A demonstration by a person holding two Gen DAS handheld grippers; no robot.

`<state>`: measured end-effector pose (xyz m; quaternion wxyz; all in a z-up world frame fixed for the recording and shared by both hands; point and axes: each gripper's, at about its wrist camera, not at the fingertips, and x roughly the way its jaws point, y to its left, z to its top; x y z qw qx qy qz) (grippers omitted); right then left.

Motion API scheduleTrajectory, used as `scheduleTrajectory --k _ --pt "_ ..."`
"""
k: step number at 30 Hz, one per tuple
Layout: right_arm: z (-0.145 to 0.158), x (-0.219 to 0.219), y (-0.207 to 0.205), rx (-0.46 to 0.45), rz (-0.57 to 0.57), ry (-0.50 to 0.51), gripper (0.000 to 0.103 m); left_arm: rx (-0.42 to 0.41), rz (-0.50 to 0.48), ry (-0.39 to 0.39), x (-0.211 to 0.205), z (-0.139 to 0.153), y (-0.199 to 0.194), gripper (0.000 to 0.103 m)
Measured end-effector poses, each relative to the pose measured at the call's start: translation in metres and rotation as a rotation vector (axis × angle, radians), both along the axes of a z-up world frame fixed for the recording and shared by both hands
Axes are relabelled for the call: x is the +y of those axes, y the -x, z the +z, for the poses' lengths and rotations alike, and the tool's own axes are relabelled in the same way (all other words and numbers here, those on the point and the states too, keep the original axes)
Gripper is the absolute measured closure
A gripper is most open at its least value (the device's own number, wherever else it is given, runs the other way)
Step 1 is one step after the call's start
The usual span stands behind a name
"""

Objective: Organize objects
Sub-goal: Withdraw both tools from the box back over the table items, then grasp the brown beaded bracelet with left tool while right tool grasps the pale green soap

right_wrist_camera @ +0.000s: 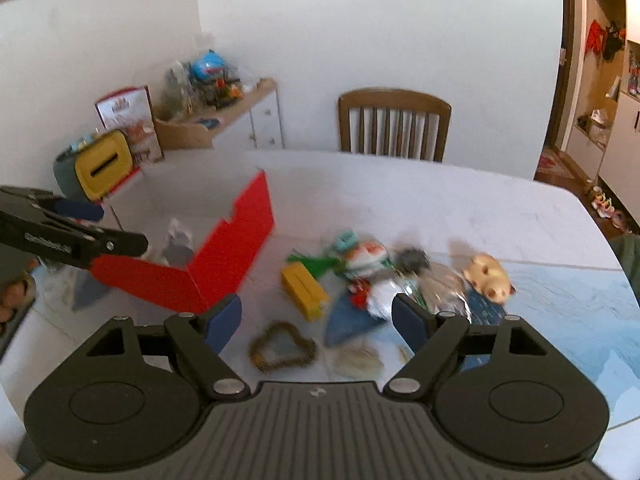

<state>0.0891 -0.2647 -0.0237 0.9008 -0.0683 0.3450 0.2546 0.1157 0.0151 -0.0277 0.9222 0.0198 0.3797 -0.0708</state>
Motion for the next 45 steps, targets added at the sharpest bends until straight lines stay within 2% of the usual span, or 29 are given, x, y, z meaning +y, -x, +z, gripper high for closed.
scheduleTrajectory --k 12,19,25,30,37,41,45 --pt "-0.044 -0.036 -0.020 0.048 0.066 0.067 0.021 0.041 -0.104 -0.006 -0.074 -0.038 0.005 0.000" --pt "-0.076 -0.044 -0.040 0.082 0.138 0.106 0.021 0.088 -0.097 -0.009 -0.098 -0.073 -0.002 0.001" --pt "-0.101 -0.042 -0.056 0.101 0.216 0.147 0.021 0.107 -0.072 -0.015 -0.110 -0.096 -0.010 0.002" --pt "-0.114 -0.039 -0.066 0.116 0.293 0.164 0.021 0.116 -0.045 -0.045 -0.115 -0.115 -0.015 0.008" --pt "-0.129 -0.026 -0.083 0.123 0.407 0.189 0.022 0.148 -0.016 -0.049 -0.116 -0.133 -0.025 0.014" --pt "-0.137 -0.019 -0.092 0.144 0.440 0.204 0.025 0.169 -0.004 -0.040 -0.115 -0.141 -0.031 0.021" --pt "-0.142 -0.014 -0.098 0.172 0.462 0.208 0.036 0.180 0.008 -0.035 -0.113 -0.145 -0.034 0.025"
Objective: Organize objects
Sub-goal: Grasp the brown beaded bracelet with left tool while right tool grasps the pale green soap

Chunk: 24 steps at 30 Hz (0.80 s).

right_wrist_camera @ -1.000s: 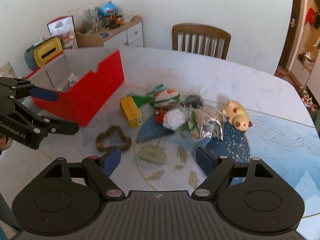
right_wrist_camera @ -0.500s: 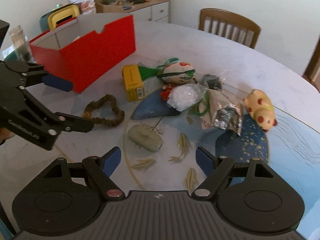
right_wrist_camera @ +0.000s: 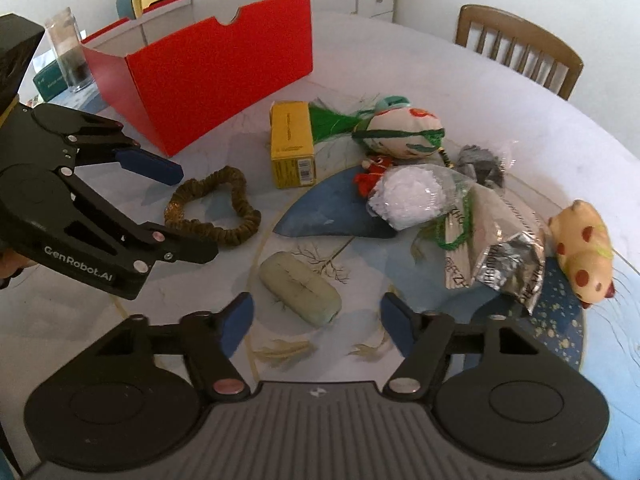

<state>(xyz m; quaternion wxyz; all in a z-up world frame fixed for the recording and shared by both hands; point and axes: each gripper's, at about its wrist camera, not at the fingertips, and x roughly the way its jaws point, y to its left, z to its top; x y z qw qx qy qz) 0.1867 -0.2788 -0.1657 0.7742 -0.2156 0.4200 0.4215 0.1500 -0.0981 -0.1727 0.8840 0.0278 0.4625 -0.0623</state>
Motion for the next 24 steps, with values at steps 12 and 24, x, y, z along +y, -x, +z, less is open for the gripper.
scheduleTrajectory --k 12,24 --pt "-0.001 0.010 0.005 -0.015 0.047 0.006 0.064 -0.019 -0.003 0.000 -0.003 0.002 -0.002 0.057" --pt "0.005 -0.004 0.018 0.043 -0.127 -0.044 0.077 0.003 -0.006 0.009 -0.003 0.006 -0.001 0.087"
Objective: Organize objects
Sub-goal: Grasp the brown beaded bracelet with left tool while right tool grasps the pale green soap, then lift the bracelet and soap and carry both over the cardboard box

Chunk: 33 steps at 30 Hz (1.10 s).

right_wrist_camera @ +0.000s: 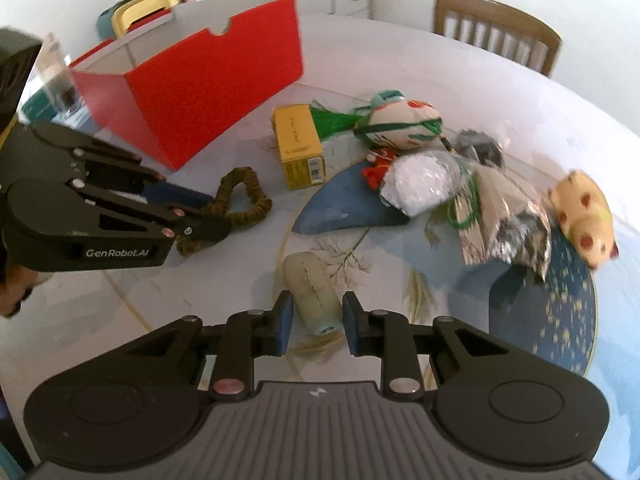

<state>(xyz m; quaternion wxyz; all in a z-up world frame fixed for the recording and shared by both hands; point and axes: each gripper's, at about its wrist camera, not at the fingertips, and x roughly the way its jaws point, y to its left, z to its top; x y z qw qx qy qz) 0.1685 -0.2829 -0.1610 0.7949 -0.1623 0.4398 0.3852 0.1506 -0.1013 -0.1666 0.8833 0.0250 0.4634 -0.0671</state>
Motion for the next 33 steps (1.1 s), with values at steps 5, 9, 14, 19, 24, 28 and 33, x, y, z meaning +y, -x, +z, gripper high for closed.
scheduleTrajectory --k 5,9,14,19,24,28,33 --pt "0.009 -0.008 0.004 0.039 -0.080 -0.053 0.079 0.022 0.011 0.031 0.007 0.004 0.001 0.089" --pt "0.020 -0.011 0.009 0.043 -0.114 -0.079 0.080 0.024 0.000 0.055 0.011 0.013 0.005 0.089" --pt "0.028 -0.015 0.019 0.049 -0.144 -0.087 0.081 0.038 -0.016 0.085 0.014 0.024 0.012 0.089" --pt "0.041 -0.017 0.029 0.032 -0.150 -0.090 0.081 0.035 -0.039 0.113 0.018 0.041 0.018 0.089" --pt "0.064 -0.015 0.037 0.002 -0.158 -0.116 0.081 0.024 -0.060 0.136 0.024 0.061 0.024 0.089" --pt "0.085 -0.007 0.042 -0.026 -0.148 -0.125 0.081 0.007 -0.070 0.142 0.033 0.079 0.026 0.089" --pt "0.109 0.011 0.045 -0.057 -0.131 -0.144 0.081 -0.003 -0.055 0.148 0.050 0.098 0.025 0.089"
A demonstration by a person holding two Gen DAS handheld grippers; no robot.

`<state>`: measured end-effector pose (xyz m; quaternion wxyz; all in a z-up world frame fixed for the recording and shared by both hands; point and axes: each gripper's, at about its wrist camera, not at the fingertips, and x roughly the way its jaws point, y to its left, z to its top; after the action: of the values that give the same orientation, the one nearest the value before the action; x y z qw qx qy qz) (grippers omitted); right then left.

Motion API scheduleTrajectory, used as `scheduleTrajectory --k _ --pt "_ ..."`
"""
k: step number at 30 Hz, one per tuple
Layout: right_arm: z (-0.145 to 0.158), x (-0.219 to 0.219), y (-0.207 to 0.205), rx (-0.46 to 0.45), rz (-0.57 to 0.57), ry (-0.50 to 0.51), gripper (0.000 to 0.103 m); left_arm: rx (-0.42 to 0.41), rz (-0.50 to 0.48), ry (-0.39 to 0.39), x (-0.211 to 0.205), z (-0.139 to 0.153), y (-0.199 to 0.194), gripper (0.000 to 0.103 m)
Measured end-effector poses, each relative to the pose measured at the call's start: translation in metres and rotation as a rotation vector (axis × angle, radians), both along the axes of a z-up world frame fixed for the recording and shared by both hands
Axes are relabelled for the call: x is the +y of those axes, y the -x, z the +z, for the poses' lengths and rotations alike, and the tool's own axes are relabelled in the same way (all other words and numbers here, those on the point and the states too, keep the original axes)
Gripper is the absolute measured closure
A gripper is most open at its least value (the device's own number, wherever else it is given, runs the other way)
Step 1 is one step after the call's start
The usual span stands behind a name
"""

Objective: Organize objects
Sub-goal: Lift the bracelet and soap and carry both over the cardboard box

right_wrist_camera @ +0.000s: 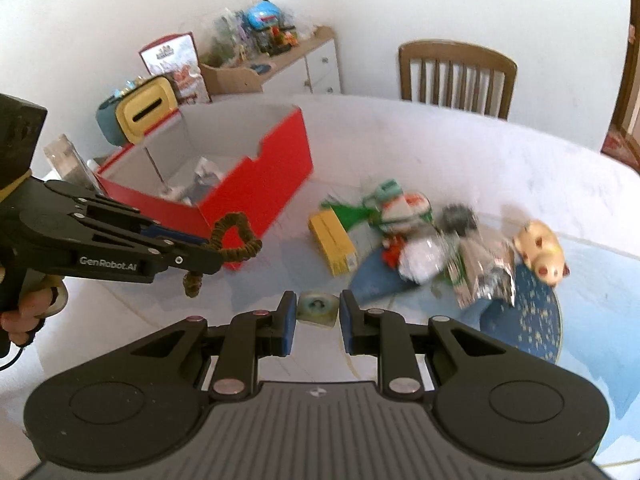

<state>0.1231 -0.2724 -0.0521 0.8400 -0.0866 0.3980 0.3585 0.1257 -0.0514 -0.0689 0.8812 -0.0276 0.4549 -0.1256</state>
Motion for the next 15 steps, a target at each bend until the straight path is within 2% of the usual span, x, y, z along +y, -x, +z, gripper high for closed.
scheduleTrajectory --k 8,15 --pt "0.027 0.038 0.004 -0.048 0.041 -0.026 0.081 -0.038 0.022 0.008 0.039 0.026 0.001 0.089" --pt "0.042 0.076 0.001 -0.090 0.064 -0.038 0.081 -0.074 0.076 -0.008 0.089 0.046 -0.002 0.089"
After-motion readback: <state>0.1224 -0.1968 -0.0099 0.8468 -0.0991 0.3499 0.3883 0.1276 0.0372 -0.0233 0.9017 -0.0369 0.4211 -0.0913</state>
